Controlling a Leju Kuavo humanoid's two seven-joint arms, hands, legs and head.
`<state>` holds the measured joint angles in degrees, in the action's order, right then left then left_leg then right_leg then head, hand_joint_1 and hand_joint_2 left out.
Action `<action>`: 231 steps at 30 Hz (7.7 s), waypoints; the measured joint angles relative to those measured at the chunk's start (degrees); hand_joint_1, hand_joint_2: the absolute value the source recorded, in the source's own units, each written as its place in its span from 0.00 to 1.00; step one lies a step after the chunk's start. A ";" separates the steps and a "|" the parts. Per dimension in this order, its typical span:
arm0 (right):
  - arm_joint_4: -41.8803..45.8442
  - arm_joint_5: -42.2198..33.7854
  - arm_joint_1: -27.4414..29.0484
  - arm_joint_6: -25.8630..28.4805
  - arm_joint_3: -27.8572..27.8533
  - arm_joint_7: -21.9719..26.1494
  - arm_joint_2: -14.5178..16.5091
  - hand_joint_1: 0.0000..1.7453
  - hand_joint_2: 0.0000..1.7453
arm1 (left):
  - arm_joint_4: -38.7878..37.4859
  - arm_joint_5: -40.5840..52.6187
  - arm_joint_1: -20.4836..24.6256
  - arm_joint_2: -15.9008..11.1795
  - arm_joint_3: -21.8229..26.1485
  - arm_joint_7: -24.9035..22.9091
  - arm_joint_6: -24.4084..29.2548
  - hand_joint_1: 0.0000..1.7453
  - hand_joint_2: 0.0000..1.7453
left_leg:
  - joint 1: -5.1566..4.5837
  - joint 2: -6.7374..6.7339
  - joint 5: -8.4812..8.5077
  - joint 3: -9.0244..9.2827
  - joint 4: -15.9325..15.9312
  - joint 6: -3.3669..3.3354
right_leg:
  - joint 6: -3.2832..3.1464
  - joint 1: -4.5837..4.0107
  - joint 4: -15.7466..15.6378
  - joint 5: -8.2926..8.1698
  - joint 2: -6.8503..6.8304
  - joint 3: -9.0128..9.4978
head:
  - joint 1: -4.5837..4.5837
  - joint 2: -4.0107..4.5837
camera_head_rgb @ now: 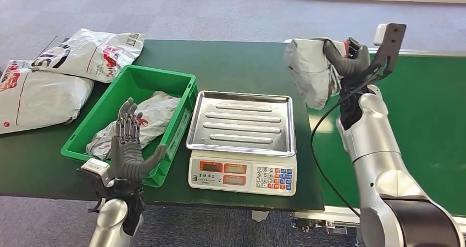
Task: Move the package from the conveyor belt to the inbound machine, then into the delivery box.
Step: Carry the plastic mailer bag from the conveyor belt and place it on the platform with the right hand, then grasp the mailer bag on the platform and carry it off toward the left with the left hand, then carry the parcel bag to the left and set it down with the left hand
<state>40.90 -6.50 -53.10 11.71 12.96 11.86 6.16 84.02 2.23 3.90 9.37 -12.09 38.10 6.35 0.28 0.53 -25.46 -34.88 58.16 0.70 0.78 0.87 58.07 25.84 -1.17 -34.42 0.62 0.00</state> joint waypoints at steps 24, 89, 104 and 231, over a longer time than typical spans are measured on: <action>-15.34 2.64 -0.32 19.14 12.32 -7.26 17.25 1.00 1.00 | 5.81 0.59 -0.32 0.05 6.47 -2.43 4.31 0.00 1.00 | 0.25 0.47 0.16 -0.23 -0.10 0.30 | -0.34 -0.28 0.02 0.06 -0.44 -0.17 | -0.03 0.00; 10.20 5.65 14.62 12.31 11.09 -0.53 2.91 0.00 1.00 | -16.52 21.90 33.36 3.28 -3.18 -27.27 1.59 0.00 1.00 | 0.17 0.29 0.48 -0.55 0.08 0.27 | -0.26 -0.24 -0.03 -0.41 -0.25 -0.60 | -0.01 0.00; 27.70 5.27 25.56 14.69 5.86 1.84 -4.37 0.00 1.00 | -31.40 24.20 37.83 4.30 -11.85 -30.57 -14.78 0.00 1.00 | 0.07 0.01 0.42 -0.56 0.08 0.16 | -0.16 -0.08 -0.03 -0.47 0.00 -0.68 | -0.02 0.00; 45.26 7.11 54.31 14.67 -10.81 7.98 -3.38 0.00 1.00 | -18.38 6.23 23.79 -5.76 12.16 -16.34 6.54 0.00 1.00 | 0.10 0.02 0.30 -0.51 -0.12 0.14 | -0.31 -0.11 -0.02 -0.24 -0.05 -0.63 | -0.01 0.00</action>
<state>86.16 0.62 1.22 26.38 2.14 19.84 2.78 65.64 8.46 27.68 3.61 0.08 21.76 12.89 0.38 0.55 -25.15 -35.39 58.04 0.84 0.47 0.76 58.04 25.60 -1.22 -35.05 0.61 0.00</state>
